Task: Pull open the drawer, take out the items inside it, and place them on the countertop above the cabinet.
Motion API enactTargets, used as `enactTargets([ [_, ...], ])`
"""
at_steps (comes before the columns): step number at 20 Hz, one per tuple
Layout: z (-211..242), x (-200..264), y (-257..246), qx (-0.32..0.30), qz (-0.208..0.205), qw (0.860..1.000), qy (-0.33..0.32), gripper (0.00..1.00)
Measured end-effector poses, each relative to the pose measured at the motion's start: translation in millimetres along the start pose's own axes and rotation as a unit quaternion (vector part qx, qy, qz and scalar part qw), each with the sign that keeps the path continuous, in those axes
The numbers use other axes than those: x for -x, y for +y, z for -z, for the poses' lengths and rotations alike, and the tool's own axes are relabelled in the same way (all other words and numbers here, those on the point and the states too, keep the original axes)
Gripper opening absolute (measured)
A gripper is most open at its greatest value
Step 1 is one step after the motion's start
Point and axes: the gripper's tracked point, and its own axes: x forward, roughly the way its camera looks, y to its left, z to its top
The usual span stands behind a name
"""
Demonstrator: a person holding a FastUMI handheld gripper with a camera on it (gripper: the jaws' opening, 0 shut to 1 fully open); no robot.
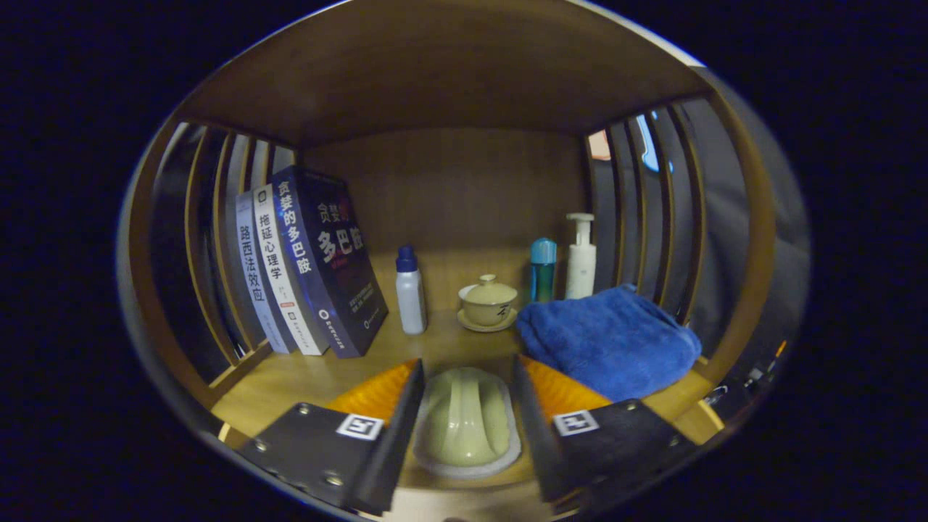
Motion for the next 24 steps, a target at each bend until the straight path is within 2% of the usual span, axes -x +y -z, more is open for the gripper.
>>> enactTargets([
  [3,-5.2,28.9,-5.2,0.016,0.011,1.0,-0.01,0.99],
  [6,-16.1,65.8,-11.1,0.045,0.019,0.998,-0.037,0.99],
  [13,-12.8,166.3,-1.7,0.08,-0.004,0.995,-0.054,0.98],
  [17,1.9,218.8,13.4,0.056,-0.037,0.997,-0.03,0.98],
  [21,21.2,262.9,12.8,0.035,-0.056,0.997,-0.035,0.98],
  [24,43.5,280.8,-8.5,0.021,-0.038,0.998,-0.038,0.98],
])
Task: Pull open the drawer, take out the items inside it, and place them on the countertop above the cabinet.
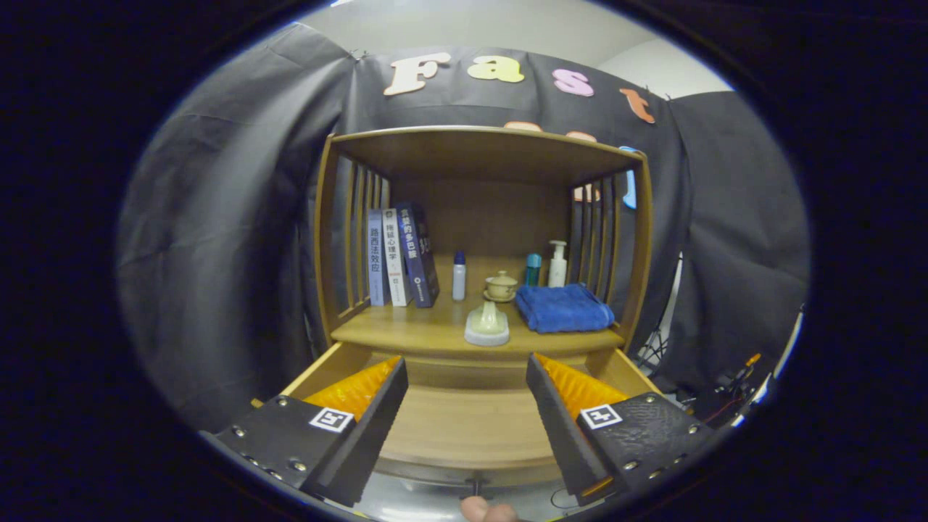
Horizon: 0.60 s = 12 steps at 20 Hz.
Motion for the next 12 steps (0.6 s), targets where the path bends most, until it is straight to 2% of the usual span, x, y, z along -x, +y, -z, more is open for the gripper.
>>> enactTargets([
  [5,44.7,23.7,-25.4,-0.035,0.012,0.999,-0.008,0.98],
  [8,74.7,35.6,-27.4,-0.06,-0.006,0.998,-0.011,0.98],
  [12,111.8,41.5,-32.7,-0.054,-0.015,0.998,-0.009,0.98],
])
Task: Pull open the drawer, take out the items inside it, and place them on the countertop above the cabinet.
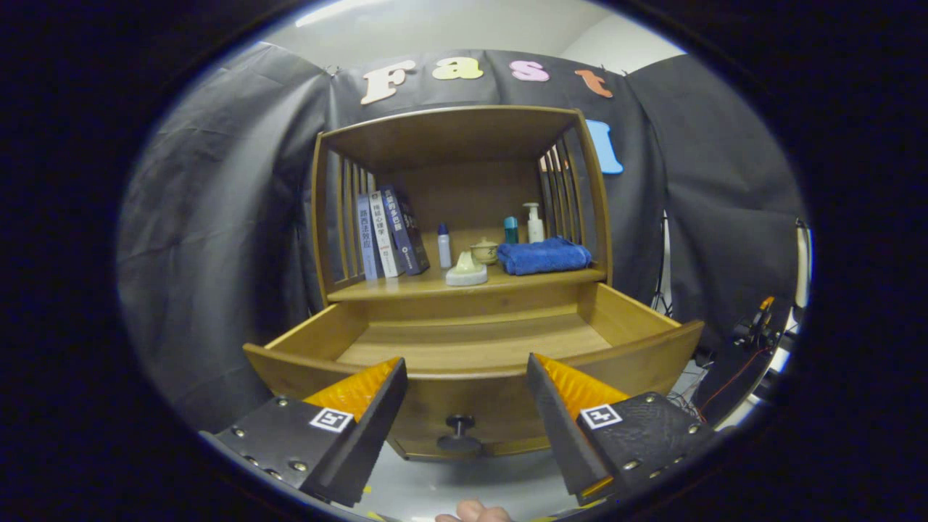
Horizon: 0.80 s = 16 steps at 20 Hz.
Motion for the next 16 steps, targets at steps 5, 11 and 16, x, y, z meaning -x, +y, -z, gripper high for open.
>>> enactTargets([
  [5,39.7,-4.7,6.8,0.008,-0.015,1.0,0.022,0.98],
  [11,77.0,-21.0,23.6,0.013,-0.028,0.998,0.047,0.98],
  [16,78.1,-39.1,22.3,0.019,0.022,0.999,0.024,0.97],
])
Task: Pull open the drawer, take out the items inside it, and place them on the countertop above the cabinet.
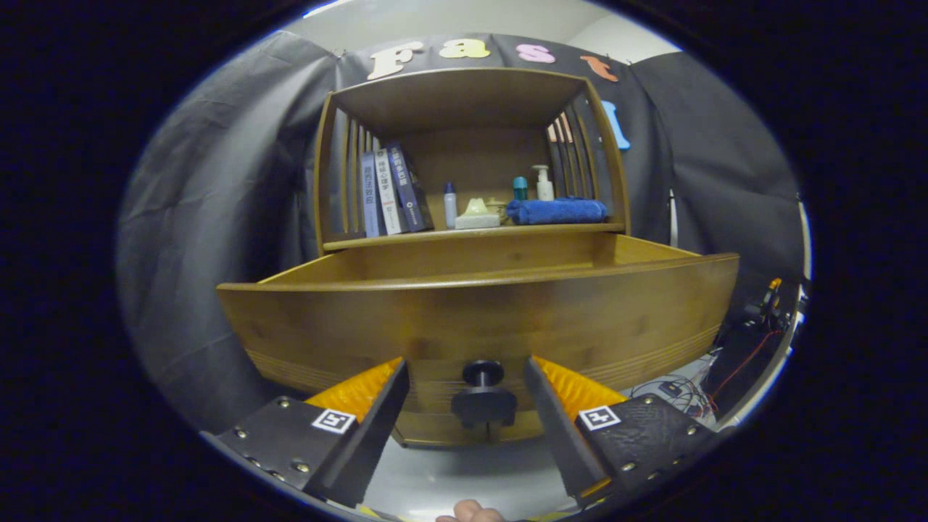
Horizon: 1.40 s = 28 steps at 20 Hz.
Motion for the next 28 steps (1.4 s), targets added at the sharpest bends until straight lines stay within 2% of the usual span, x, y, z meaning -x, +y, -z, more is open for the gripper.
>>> enactTargets([
  [3,9.4,-3.4,9.3,0.015,0.001,1.0,0.012,0.98],
  [12,-3.1,-33.3,4.8,0.025,-0.009,1.0,-0.011,0.99],
  [20,-25.0,-88.4,12.4,0.031,-0.009,0.996,-0.079,0.99],
  [21,-19.1,-98.7,12.4,0.034,-0.008,0.998,-0.061,0.99],
  [28,-28.1,-140.1,18.3,0.025,-0.003,0.997,-0.079,0.99],
])
